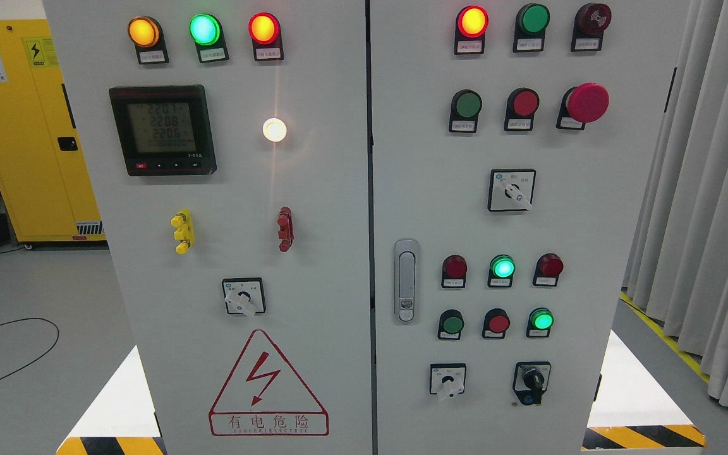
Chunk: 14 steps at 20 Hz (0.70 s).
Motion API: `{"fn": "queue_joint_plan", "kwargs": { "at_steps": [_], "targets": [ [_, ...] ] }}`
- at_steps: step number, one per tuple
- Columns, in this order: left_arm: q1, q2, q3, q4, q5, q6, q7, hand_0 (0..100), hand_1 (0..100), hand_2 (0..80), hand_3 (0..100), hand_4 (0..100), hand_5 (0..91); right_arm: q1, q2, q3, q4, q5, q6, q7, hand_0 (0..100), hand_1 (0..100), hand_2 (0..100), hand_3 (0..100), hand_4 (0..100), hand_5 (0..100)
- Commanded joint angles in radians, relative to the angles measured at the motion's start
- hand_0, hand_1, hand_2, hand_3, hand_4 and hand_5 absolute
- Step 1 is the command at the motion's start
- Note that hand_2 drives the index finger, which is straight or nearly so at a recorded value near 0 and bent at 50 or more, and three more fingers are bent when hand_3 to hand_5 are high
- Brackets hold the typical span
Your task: Turn on light switch 1
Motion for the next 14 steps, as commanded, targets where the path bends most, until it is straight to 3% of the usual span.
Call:
{"fn": "queue_joint_plan", "kwargs": {
  "at_steps": [1, 2, 3, 5, 8, 9, 14],
  "targets": [
    [0.007, 0.032, -0.023, 0.585, -0.005, 0.014, -0.077, 23, 30, 5.3, 31, 35, 0.0, 0.0, 0.0, 0.0, 0.0, 0.0, 0.0, 0.0, 0, 50, 4, 0, 0, 0],
    [-0.008, 0.032, -0.032, 0.631, -0.005, 0.021, -0.084, 24, 30, 0.0, 21, 28, 0.0, 0.0, 0.0, 0.0, 0.0, -0.001, 0.0, 0.0, 0, 50, 4, 0, 0, 0],
    [-0.033, 0.034, -0.041, 0.696, -0.005, 0.023, -0.1, 24, 28, 0.0, 6, 18, 0.0, 0.0, 0.0, 0.0, 0.0, 0.0, 0.0, 0.0, 0, 50, 4, 0, 0, 0],
    [-0.086, 0.034, -0.072, 0.85, -0.007, 0.025, -0.129, 25, 27, 0.0, 6, 17, 0.0, 0.0, 0.0, 0.0, 0.0, 0.0, 0.0, 0.0, 0, 50, 4, 0, 0, 0],
    [-0.152, 0.031, -0.121, 1.004, 0.001, 0.044, -0.152, 27, 23, 0.0, 0, 5, 0.0, 0.0, 0.0, 0.0, 0.0, -0.001, 0.0, 0.0, 0, 50, 4, 0, 0, 0],
    [-0.157, 0.026, -0.121, 1.011, 0.004, 0.049, -0.152, 28, 21, 0.0, 0, 0, 0.0, 0.0, 0.0, 0.0, 0.0, -0.001, 0.0, 0.0, 0, 50, 4, 0, 0, 0],
    [-0.18, -0.015, -0.123, 1.024, -0.005, 0.08, -0.112, 28, 15, 0.0, 0, 0, 0.0, 0.0, 0.0, 0.0, 0.0, -0.001, 0.0, 0.0, 0, 50, 4, 0, 0, 0]
  ]
}}
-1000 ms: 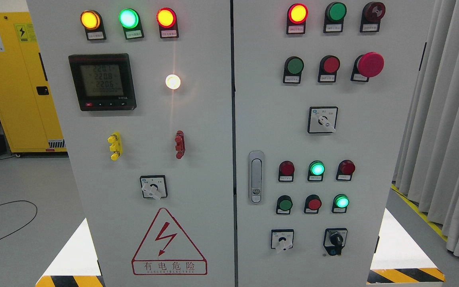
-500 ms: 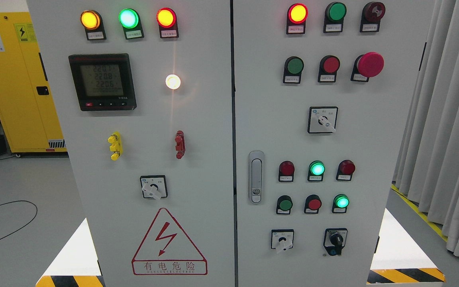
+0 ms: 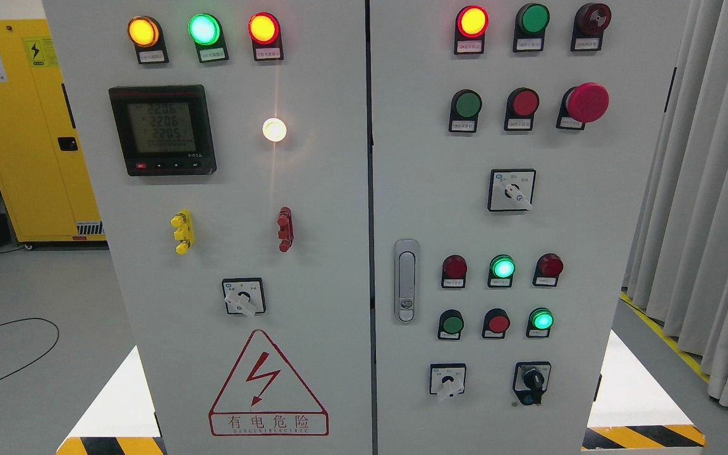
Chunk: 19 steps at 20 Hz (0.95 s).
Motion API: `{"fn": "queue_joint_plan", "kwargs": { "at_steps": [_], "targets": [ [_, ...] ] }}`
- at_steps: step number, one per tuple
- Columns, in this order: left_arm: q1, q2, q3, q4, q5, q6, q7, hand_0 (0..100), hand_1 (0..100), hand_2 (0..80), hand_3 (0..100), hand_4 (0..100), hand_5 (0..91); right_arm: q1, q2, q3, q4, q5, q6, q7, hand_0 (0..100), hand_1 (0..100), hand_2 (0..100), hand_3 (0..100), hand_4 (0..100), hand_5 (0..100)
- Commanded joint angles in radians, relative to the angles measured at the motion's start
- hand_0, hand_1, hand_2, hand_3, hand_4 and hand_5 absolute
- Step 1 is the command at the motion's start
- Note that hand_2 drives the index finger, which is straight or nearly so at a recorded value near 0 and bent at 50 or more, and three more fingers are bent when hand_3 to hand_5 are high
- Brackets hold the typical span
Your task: Turn on light switch 1
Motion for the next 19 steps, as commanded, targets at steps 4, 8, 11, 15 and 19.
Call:
{"fn": "queue_joint_plan", "kwargs": {
  "at_steps": [4, 8, 11, 15, 19],
  "targets": [
    [-0.075, -0.021, -0.052, 0.391, -0.002, 0.047, 0.026, 30, 10, 0.0, 0, 0, 0.0, 0.0, 0.0, 0.0, 0.0, 0.001, 0.0, 0.0, 0, 50, 4, 0, 0, 0],
    [-0.087, -0.021, -0.055, 0.391, -0.002, 0.049, 0.026, 31, 9, 0.0, 0, 0, 0.0, 0.0, 0.0, 0.0, 0.0, 0.001, 0.0, 0.0, 0, 50, 4, 0, 0, 0],
    [-0.096, -0.032, -0.055, 0.393, -0.004, 0.049, 0.028, 31, 8, 0.0, 0, 0, 0.0, 0.0, 0.0, 0.0, 0.0, 0.001, 0.0, 0.0, 0, 50, 4, 0, 0, 0],
    [-0.113, -0.032, -0.052, 0.393, -0.004, 0.047, 0.057, 31, 6, 0.0, 0, 0, 0.0, 0.0, 0.0, 0.0, 0.0, 0.001, 0.0, 0.0, 0, 50, 4, 0, 0, 0],
    [-0.13, -0.034, -0.052, 0.391, -0.004, 0.047, 0.066, 31, 5, 0.0, 0, 0, 0.0, 0.0, 0.0, 0.0, 0.0, 0.001, 0.0, 0.0, 0, 50, 4, 0, 0, 0]
  ]
}}
